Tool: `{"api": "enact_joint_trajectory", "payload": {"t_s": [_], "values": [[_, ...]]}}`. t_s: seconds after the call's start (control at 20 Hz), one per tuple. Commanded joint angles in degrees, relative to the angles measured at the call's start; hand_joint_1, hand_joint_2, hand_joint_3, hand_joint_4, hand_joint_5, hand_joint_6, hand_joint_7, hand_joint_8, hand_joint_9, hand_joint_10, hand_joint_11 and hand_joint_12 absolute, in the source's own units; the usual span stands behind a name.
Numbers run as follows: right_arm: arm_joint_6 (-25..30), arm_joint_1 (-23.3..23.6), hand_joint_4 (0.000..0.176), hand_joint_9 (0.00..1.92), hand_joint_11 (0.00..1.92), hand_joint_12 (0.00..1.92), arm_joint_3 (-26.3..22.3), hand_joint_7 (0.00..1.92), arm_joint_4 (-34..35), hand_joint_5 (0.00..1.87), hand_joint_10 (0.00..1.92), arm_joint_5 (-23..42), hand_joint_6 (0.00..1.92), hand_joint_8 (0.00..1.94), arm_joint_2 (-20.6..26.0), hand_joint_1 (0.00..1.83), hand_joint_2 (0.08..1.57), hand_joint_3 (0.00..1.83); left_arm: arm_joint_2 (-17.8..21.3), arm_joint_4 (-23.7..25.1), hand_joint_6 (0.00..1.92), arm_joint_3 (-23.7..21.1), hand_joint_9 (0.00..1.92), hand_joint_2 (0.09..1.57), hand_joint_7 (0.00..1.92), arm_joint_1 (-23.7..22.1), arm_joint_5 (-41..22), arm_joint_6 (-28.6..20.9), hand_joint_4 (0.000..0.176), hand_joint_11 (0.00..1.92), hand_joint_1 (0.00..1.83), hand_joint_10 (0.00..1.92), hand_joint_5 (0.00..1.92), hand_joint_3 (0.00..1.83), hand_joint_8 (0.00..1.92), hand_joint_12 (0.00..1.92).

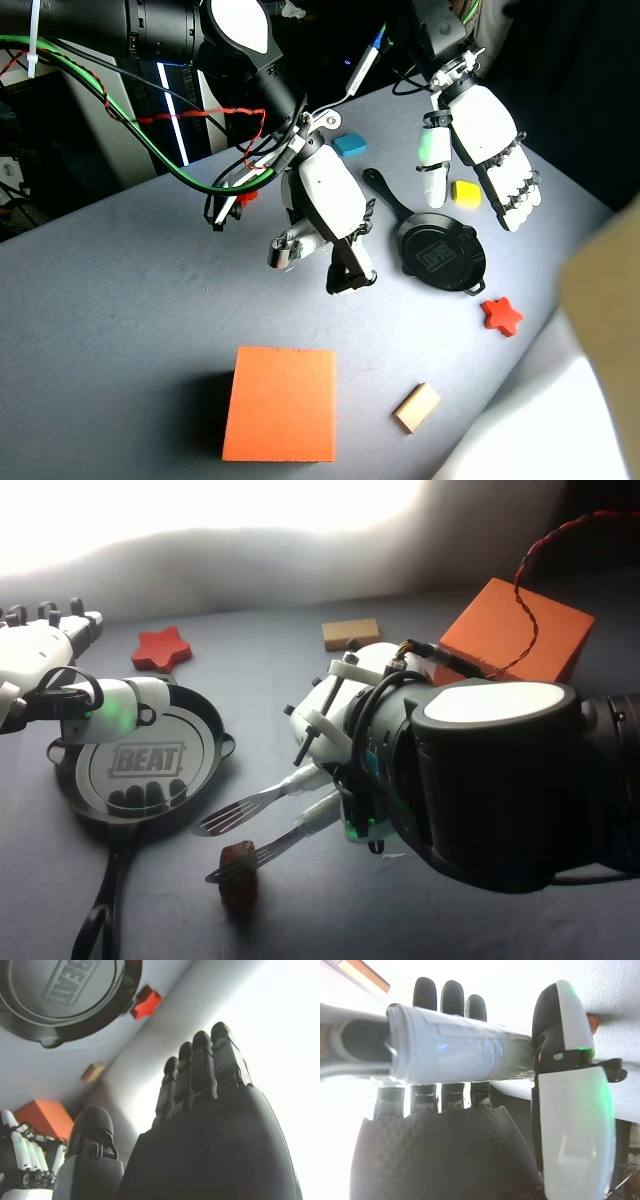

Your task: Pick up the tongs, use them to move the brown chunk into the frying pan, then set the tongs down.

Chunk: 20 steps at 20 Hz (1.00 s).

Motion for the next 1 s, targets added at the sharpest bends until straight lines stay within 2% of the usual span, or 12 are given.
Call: {"api": "enact_joint_trajectory", "payload": {"t_s": [0.0, 0.05, 0.1, 0.15, 0.65, 0.7, 0.9, 0.95], "values": [[-0.18, 0.01, 0.000, 0.75, 0.10, 1.43, 0.05, 0.80, -4.51, 0.74, 0.06, 0.40, 0.01, 0.00, 0.02, 0.91, 1.17, 0.00, 0.86, 3.80, 0.01, 0.55, 0.08, 1.28, 0.08, -0.50, -3.17, 0.12, 0.021, 0.00, 0.00, 0.00, 0.04, 0.00, 0.01, 0.17], [-0.22, -0.14, 0.000, 0.76, 0.12, 1.42, 0.05, 0.82, -4.58, 0.75, 0.06, 0.62, 0.01, 0.00, -0.01, 0.91, 1.16, 0.00, 0.90, 3.80, 0.01, 0.63, 0.07, 1.28, 0.08, -0.50, -3.17, 0.12, 0.022, 0.00, 0.00, 0.00, 0.05, 0.00, 0.01, 0.17], [-0.22, -0.23, 0.000, 0.75, 0.11, 1.41, 0.06, 0.81, -4.71, 0.74, 0.06, 0.72, 0.01, 0.00, -0.01, 0.90, 1.17, 0.00, 0.94, 3.80, 0.00, 0.67, 0.03, 1.28, 0.04, -0.50, -3.17, 0.12, 0.029, 0.00, 0.00, 0.01, 0.01, 0.00, 0.00, 0.03], [-0.20, -0.46, 0.000, 0.75, 0.10, 1.41, 0.10, 0.81, -5.02, 0.74, 0.06, 0.94, 0.01, 0.00, -0.03, 0.90, 1.17, 0.00, 0.97, 3.80, 0.00, 0.78, 0.03, 1.28, 0.03, -0.48, -3.17, 0.12, 0.028, 0.00, 0.00, 0.01, 0.01, 0.00, 0.01, 0.01], [-0.31, -1.95, 0.000, 0.74, 0.09, 1.41, 1.06, 0.79, -5.26, 0.73, 0.05, 1.18, 0.00, 0.00, -0.46, 0.89, 1.17, 0.00, 1.75, 3.81, 0.01, 0.51, 0.06, 1.29, 0.07, -1.00, -3.18, 0.38, 0.016, 0.03, 0.00, 0.02, 0.05, 0.00, 0.01, 0.03], [-0.32, -1.95, 0.000, 0.73, 0.08, 1.41, 1.08, 0.79, -5.26, 0.73, 0.05, 1.16, 0.00, 0.00, -0.44, 0.86, 1.18, 0.00, 1.75, 3.81, 0.01, 0.55, 0.06, 1.29, 0.06, -1.11, -3.30, 0.41, 0.022, 0.03, 0.00, 0.01, 0.03, 0.00, 0.01, 0.03], [-0.36, -2.28, 0.000, 0.74, 0.09, 1.41, 1.09, 0.78, -5.26, 0.73, 0.05, 1.06, 0.00, 0.00, -0.28, 0.86, 1.17, 0.00, 1.75, 3.80, 0.00, 0.64, 0.04, 1.29, 0.04, -1.20, -3.58, 0.41, 0.028, 0.01, 0.00, 0.01, 0.01, 0.00, 0.00, 0.03], [-0.36, -2.42, 0.000, 0.73, 0.09, 1.41, 1.09, 0.78, -5.26, 0.73, 0.05, 0.98, 0.00, 0.00, -0.20, 0.86, 1.17, 0.00, 1.75, 3.80, 0.00, 0.61, 0.05, 1.28, 0.04, -1.20, -3.58, 0.41, 0.027, 0.00, 0.00, 0.00, 0.03, 0.00, 0.00, 0.10]]}}
